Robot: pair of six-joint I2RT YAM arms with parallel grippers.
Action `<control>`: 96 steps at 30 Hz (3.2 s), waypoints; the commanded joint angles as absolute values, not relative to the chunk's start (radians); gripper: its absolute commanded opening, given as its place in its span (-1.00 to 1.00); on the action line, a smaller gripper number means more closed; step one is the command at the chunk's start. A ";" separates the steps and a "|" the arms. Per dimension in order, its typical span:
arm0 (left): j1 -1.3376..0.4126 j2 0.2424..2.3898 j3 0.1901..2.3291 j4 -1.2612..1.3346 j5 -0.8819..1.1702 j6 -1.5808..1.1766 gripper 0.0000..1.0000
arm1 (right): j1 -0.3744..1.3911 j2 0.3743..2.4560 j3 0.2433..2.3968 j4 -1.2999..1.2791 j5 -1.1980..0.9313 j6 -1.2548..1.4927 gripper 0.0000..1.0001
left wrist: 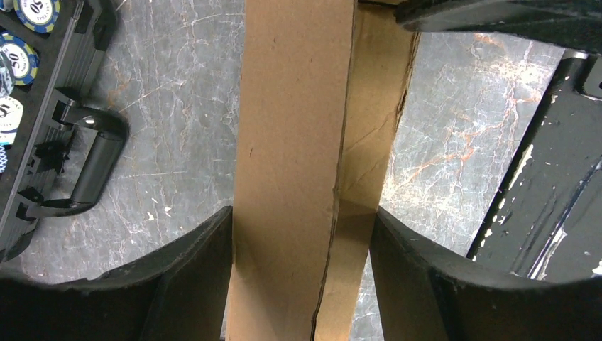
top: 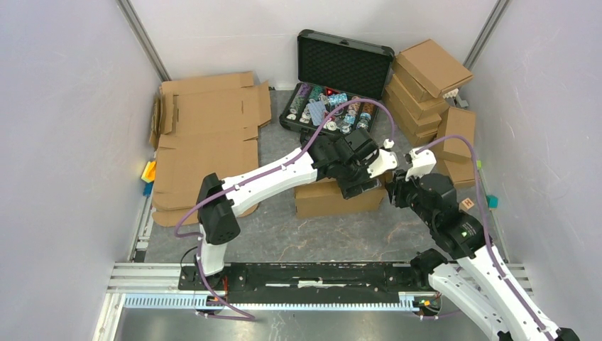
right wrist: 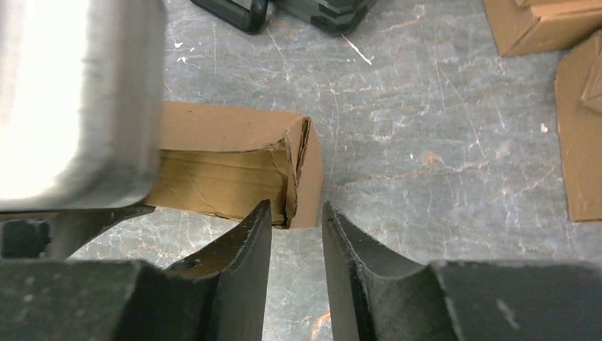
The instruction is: Fold the paper box
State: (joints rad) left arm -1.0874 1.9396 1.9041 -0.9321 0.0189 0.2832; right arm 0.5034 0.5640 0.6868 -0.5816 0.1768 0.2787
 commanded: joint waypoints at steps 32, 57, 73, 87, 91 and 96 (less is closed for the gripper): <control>-1.079 1.928 1.898 -0.931 -0.006 0.262 0.22 | 0.509 0.449 0.483 -0.244 0.182 0.188 -0.49; -1.079 1.938 1.908 -0.947 -0.010 0.267 0.18 | 0.509 0.491 0.557 -0.267 0.181 0.174 -1.00; -1.079 1.942 1.929 -0.931 -0.011 0.253 0.44 | 0.508 0.453 0.432 -0.266 0.159 0.208 -1.00; -1.077 1.851 1.892 -0.847 0.047 0.220 0.83 | 0.509 0.416 0.373 -0.255 0.158 0.225 -1.00; -1.077 1.824 1.865 -0.826 0.051 0.215 0.83 | 0.509 0.412 0.413 -0.275 0.160 0.227 -0.65; -1.074 1.806 1.843 -0.801 0.051 0.204 0.84 | 0.509 0.410 0.493 -0.329 0.168 0.215 -0.06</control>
State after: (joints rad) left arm -1.0817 1.8595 1.8542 -0.8570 0.0307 0.2417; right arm 0.5076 0.4072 0.4274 -0.2211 0.1699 0.2256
